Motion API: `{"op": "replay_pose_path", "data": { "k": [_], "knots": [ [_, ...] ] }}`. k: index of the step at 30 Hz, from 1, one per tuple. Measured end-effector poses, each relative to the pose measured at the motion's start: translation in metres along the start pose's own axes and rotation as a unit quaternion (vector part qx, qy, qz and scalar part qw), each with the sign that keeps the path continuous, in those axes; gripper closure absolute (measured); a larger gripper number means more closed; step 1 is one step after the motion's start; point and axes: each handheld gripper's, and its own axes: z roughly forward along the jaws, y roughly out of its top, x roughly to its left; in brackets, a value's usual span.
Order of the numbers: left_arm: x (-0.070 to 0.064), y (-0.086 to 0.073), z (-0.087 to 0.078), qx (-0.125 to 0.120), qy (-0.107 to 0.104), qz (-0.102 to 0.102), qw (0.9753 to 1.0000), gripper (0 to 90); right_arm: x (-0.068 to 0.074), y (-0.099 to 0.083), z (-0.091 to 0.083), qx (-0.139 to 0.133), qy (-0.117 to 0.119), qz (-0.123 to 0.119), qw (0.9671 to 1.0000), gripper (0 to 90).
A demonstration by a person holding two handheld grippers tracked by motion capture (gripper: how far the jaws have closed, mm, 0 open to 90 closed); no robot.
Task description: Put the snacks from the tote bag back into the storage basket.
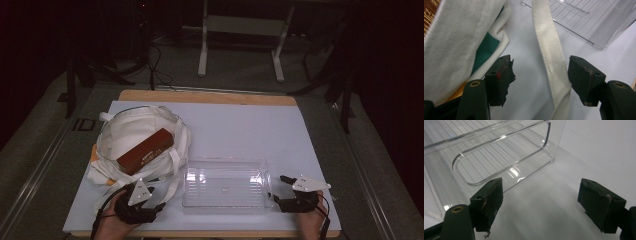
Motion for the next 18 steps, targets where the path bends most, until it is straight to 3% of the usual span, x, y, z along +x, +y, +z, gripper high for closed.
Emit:
{"op": "replay_pose_path", "data": {
  "k": [18],
  "knots": [
    [0.003, 0.012, -0.018, -0.004, 0.005, 0.005, 1.0000, 36.3, 0.001, 0.000, 0.000, 0.000, -0.001, 0.000, 1.0000, 20.0]
  ]
}}
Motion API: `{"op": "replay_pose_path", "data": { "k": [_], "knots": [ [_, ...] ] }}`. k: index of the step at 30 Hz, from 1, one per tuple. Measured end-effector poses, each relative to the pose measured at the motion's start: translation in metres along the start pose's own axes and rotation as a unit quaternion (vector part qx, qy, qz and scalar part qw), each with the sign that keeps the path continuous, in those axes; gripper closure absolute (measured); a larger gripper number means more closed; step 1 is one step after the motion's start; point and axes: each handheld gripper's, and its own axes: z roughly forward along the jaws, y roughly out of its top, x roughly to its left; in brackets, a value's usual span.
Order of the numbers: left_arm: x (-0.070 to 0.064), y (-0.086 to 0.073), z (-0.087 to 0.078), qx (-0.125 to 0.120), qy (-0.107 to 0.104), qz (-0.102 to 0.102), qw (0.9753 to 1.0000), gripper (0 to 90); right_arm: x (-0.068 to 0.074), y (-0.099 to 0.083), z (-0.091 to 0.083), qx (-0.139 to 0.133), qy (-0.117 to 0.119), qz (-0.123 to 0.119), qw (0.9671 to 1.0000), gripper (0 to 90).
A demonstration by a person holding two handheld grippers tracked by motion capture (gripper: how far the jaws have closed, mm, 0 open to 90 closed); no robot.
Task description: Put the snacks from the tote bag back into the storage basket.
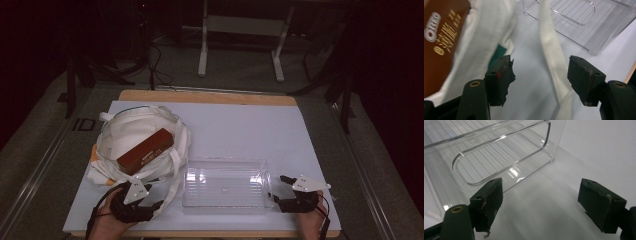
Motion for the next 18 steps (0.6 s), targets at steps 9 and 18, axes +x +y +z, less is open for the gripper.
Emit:
{"op": "replay_pose_path", "data": {
  "k": [9, 18],
  "knots": [
    [0.002, 0.011, -0.006, -0.003, 0.003, 0.016, 0.9999, 38.2, 0.000, 0.000, 0.000, -0.001, 0.000, 0.001, 1.0000, 20.0],
    [0.003, 0.022, -0.017, -0.005, -0.006, 0.031, 0.9995, 40.1, 0.000, 0.000, 0.000, 0.000, 0.001, 0.000, 1.0000, 20.1]
  ]
}}
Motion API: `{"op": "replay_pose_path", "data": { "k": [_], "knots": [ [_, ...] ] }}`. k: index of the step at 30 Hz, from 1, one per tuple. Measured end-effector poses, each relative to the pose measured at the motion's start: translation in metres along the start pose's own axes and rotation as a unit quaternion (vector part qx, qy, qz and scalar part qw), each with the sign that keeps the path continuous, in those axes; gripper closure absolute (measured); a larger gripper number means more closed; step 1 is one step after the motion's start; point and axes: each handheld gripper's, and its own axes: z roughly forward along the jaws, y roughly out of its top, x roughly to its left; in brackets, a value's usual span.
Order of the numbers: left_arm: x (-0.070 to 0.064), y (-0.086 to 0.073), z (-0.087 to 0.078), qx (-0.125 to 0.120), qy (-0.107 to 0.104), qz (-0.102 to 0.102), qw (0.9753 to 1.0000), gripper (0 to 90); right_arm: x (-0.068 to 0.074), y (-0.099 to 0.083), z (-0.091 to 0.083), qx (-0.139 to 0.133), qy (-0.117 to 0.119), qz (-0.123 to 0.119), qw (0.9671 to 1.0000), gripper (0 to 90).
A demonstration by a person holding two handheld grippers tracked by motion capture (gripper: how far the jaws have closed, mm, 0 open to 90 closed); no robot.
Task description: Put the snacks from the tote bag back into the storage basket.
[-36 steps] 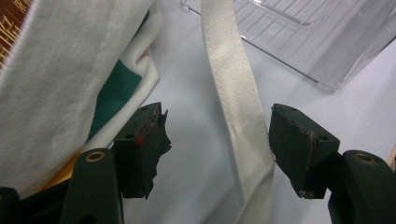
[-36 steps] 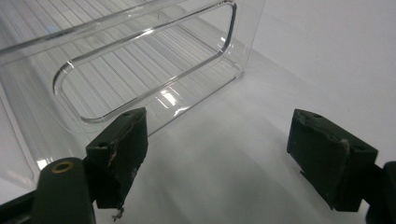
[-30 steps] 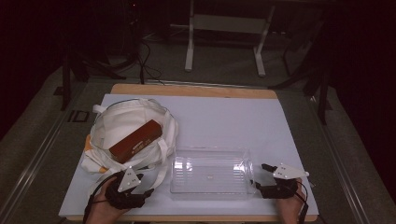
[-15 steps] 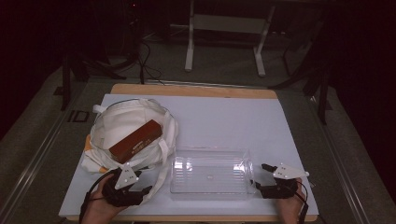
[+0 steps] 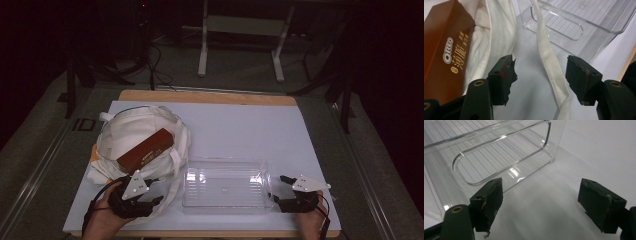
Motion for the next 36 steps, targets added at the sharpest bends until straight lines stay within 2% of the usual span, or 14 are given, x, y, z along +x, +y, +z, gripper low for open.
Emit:
{"op": "replay_pose_path", "data": {
  "k": [9, 14, 24, 36],
  "knots": [
    [0.006, 0.009, -0.010, -0.007, 0.000, 0.006, 1.0000, 42.9, 0.000, 0.000, 0.000, 0.000, 0.000, -0.001, 1.0000, 20.0],
    [0.010, 0.013, -0.013, 0.000, 0.007, 0.019, 0.9998, 42.9, 0.000, 0.000, 0.000, 0.000, 0.000, -0.001, 1.0000, 20.0],
    [0.022, 0.019, -0.020, 0.003, 0.025, 0.018, 0.9995, 41.1, 0.000, 0.000, 0.000, 0.001, -0.001, -0.002, 1.0000, 20.1],
    [0.037, 0.024, -0.025, 0.007, 0.036, 0.016, 0.9992, 41.2, 0.000, 0.000, 0.000, 0.001, -0.001, -0.002, 1.0000, 20.0]
  ]
}}
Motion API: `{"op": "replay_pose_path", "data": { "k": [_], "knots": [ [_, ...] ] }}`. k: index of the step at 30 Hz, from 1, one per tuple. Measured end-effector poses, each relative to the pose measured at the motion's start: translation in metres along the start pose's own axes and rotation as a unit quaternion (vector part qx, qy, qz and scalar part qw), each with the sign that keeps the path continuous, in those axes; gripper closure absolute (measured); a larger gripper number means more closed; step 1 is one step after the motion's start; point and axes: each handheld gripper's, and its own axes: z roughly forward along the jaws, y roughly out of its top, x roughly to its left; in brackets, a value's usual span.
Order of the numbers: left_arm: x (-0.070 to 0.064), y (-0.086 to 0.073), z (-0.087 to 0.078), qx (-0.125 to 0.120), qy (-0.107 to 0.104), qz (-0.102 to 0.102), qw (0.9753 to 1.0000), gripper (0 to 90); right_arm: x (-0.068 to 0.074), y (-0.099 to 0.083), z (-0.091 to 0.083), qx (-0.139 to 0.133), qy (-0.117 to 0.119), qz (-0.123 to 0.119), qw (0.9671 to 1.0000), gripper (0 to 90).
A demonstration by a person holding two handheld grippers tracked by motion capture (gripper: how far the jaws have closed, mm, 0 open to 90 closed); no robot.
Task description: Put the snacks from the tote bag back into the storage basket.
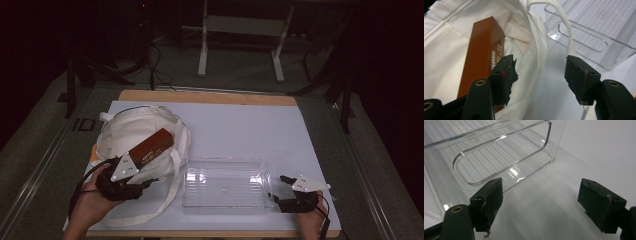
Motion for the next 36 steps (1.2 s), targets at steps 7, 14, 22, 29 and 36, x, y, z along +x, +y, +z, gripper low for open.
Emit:
{"op": "replay_pose_path", "data": {
  "k": [7, 14, 22, 29, 36],
  "knots": [
    [0.013, 0.000, 0.001, 0.008, 0.008, -0.004, 0.9999, 41.7, 0.000, 0.000, 0.000, 0.001, 0.000, -0.001, 1.0000, 20.0],
    [0.022, 0.000, 0.005, 0.019, 0.017, -0.011, 0.9996, 40.3, 0.000, 0.000, 0.000, 0.001, 0.000, -0.002, 1.0000, 20.0],
    [0.031, 0.000, 0.006, 0.020, 0.026, -0.018, 0.9993, 37.9, 0.000, 0.000, 0.001, 0.002, 0.001, -0.001, 1.0000, 19.9],
    [0.038, 0.002, 0.007, 0.027, 0.029, -0.018, 0.9990, 37.5, 0.000, 0.000, 0.001, 0.002, 0.001, -0.001, 1.0000, 19.9],
    [0.048, 0.003, 0.008, 0.035, 0.034, -0.025, 0.9985, 36.6, 0.000, 0.000, 0.001, 0.002, 0.001, -0.001, 1.0000, 19.9]
  ]
}}
